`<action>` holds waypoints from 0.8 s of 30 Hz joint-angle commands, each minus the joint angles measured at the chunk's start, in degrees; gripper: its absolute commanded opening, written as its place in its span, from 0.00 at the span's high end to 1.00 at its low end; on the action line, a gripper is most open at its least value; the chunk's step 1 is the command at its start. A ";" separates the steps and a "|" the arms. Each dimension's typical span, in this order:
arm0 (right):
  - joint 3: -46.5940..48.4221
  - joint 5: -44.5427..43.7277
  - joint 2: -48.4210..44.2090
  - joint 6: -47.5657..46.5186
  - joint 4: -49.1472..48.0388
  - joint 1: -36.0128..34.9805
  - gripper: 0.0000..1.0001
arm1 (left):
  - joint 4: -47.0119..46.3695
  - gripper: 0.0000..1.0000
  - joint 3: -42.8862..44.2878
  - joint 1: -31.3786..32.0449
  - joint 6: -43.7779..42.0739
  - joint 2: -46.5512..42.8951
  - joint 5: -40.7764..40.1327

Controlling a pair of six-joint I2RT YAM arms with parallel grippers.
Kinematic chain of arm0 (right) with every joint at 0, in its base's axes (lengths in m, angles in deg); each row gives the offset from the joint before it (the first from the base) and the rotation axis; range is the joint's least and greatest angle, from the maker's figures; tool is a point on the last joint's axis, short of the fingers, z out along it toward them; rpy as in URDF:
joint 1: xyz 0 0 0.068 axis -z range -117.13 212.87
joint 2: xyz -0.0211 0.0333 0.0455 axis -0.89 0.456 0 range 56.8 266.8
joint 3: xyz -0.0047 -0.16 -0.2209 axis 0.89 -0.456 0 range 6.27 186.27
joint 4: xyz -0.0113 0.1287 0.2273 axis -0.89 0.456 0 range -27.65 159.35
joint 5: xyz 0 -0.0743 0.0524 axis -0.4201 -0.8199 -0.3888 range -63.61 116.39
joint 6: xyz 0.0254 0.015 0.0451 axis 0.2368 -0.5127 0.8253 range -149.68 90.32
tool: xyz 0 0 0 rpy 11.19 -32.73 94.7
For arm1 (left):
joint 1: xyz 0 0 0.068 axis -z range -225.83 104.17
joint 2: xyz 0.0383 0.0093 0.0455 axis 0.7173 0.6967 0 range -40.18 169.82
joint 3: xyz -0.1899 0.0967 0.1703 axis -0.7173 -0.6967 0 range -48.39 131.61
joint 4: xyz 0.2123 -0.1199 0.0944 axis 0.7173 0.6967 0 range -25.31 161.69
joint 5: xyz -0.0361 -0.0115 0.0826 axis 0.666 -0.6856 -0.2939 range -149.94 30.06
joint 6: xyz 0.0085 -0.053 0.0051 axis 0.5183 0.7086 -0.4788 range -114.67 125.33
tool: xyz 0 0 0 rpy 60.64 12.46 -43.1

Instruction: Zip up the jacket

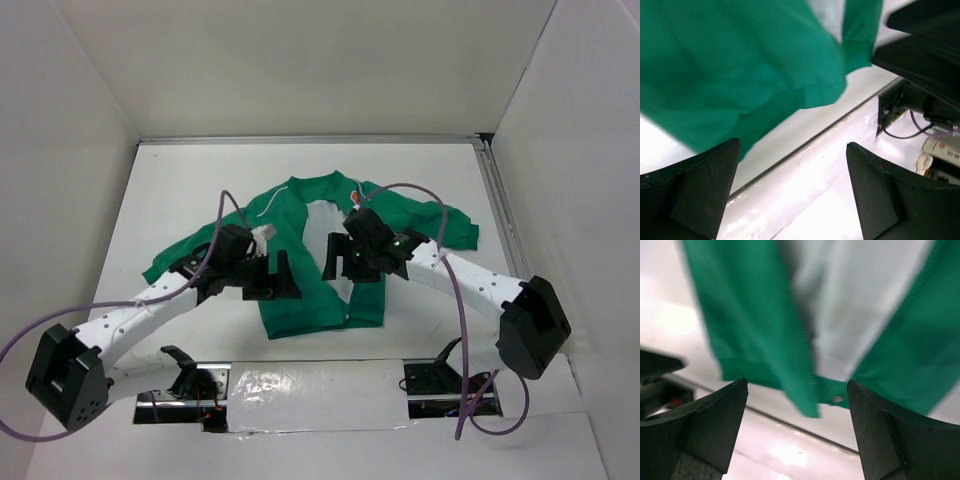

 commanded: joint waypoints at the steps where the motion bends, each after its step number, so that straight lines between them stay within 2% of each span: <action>1: -4.68 -2.98 -2.42 -0.35 -0.85 2.37 0.13 | -0.77 0.01 5.95 4.49 1.32 3.47 -1.64; 9: -13.92 -5.19 -10.60 0.01 -3.92 11.16 0.14 | 0.89 0.01 14.30 12.85 6.07 18.33 -2.70; 13: -17.60 -3.42 -12.18 0.88 -6.99 14.85 0.14 | 4.06 0.01 20.01 17.24 8.71 26.94 -7.53; 20: -20.42 1.94 -13.41 -0.96 -8.85 18.72 0.15 | 4.06 0.01 24.94 17.86 10.74 35.91 -9.91; 23: -21.39 3.34 -13.77 -1.40 -9.64 19.95 0.15 | 7.13 0.03 28.37 18.48 11.17 39.34 -12.02; 24: -21.65 3.78 -13.94 -1.49 -9.90 20.65 0.15 | 8.10 0.07 29.50 18.65 11.18 40.74 -13.07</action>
